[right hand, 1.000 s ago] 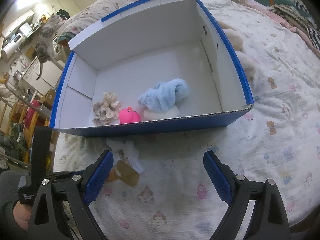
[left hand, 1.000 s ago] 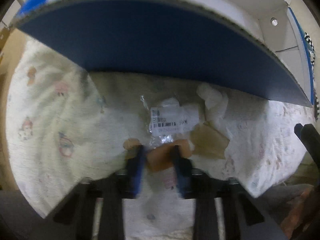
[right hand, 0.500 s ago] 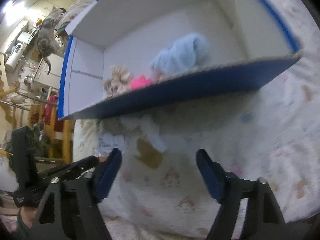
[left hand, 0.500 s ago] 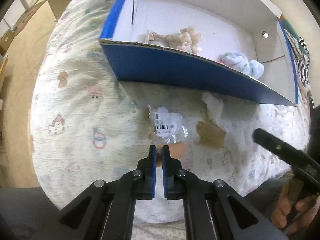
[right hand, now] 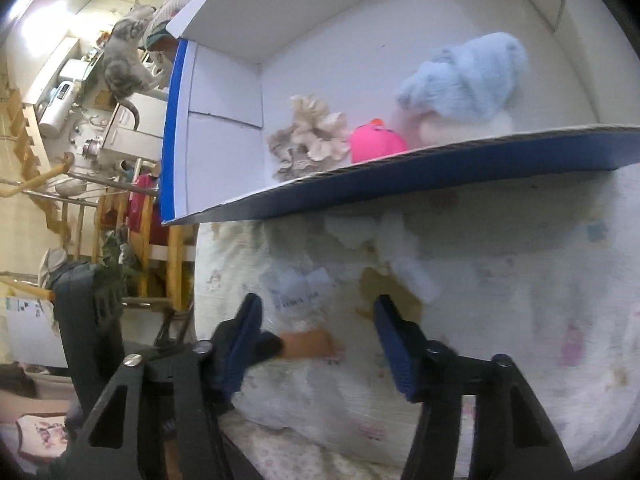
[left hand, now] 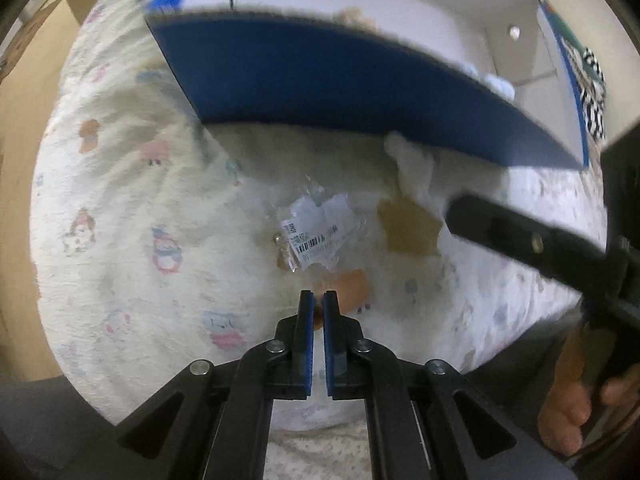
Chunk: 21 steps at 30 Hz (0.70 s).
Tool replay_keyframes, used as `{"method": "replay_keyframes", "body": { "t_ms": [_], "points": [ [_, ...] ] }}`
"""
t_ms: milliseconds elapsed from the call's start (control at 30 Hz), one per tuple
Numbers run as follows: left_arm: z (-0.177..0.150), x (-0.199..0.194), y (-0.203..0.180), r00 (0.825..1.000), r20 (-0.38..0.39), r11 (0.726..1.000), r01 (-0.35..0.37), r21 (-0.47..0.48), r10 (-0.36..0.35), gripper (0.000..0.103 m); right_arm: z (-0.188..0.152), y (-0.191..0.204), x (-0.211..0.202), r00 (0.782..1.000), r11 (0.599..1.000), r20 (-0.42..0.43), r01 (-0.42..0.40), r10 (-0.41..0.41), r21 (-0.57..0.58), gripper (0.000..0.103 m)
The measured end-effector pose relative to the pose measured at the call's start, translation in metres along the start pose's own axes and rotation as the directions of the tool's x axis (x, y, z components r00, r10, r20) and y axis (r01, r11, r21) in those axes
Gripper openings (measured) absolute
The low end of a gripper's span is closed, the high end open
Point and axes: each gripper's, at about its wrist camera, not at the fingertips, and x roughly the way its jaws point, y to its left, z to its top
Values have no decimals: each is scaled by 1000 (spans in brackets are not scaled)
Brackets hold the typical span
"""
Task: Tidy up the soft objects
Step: 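Lower both tools toward the clear packets on the bedspread beside the box, then grasp the tan item with the left tool while the right tool grasps a clear packet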
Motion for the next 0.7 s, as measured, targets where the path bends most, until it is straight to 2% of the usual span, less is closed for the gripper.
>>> {"method": "replay_keyframes", "body": {
  "t_ms": [267,400,500,633,667,700],
  "points": [
    [-5,12,14,999,-28,999,-25,-32,24,4,10,26,42,997,1000,-76,3,-5,-31,52],
    [-7,12,19,999,-32,999,-37,-26,36,4,10,39,70,988,986,-102,103,-117,-132,53],
    [-9,10,28,998,-39,998,-52,-28,51,4,7,48,81,975,957,-69,194,-213,-216,53],
    [-5,16,23,997,-40,998,-65,-26,63,5,0,51,87,972,943,-68,202,-227,-263,51],
    [-5,16,23,997,-40,997,-68,-23,67,5,-2,53,89,972,941,-75,196,-224,-277,45],
    [-6,14,27,996,-41,997,-75,-19,75,4,-5,57,91,971,938,-81,193,-224,-289,28]
  ]
}}
